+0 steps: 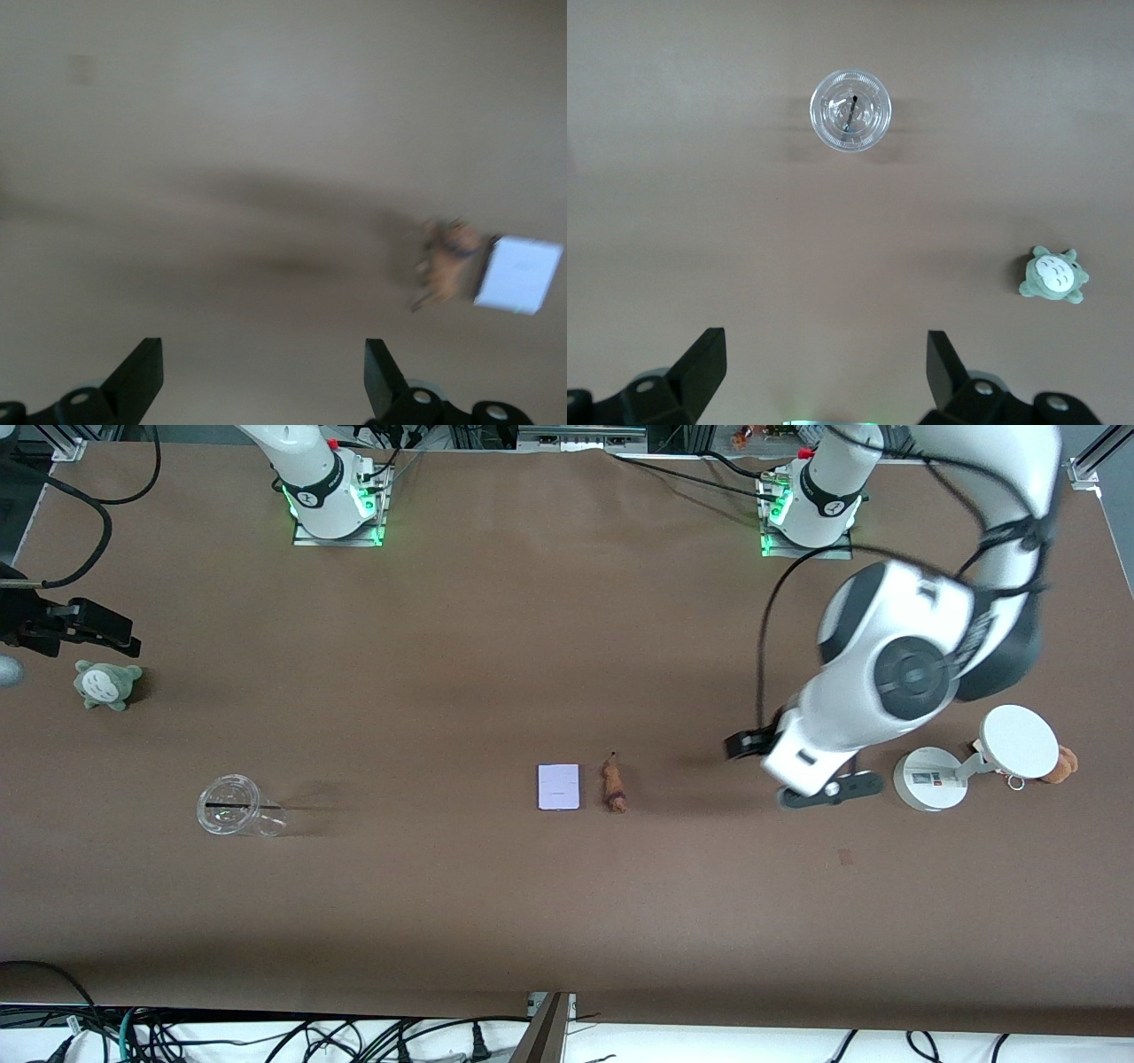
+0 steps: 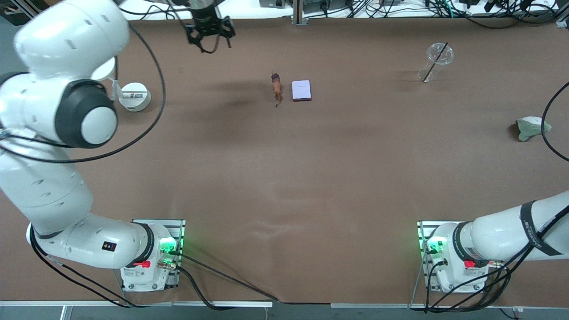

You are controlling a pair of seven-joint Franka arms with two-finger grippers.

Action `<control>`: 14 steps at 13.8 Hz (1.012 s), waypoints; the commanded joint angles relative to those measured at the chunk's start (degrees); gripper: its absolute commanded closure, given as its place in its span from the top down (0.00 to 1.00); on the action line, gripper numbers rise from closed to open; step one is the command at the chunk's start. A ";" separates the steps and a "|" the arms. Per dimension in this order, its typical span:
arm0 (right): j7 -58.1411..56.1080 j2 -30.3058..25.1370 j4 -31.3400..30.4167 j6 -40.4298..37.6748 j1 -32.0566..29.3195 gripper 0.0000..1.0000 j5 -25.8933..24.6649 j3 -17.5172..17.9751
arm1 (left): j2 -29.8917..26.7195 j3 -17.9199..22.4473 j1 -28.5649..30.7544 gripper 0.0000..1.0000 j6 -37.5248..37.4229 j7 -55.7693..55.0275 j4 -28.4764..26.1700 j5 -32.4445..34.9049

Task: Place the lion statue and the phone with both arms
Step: 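Reach the left gripper toward the lion statue while the right gripper reaches the phone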

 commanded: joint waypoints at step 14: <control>5.04 9.18 -0.47 5.00 5.79 1.00 0.15 0.23 | 20.05 11.81 -23.15 1.00 24.50 -20.92 5.06 -0.27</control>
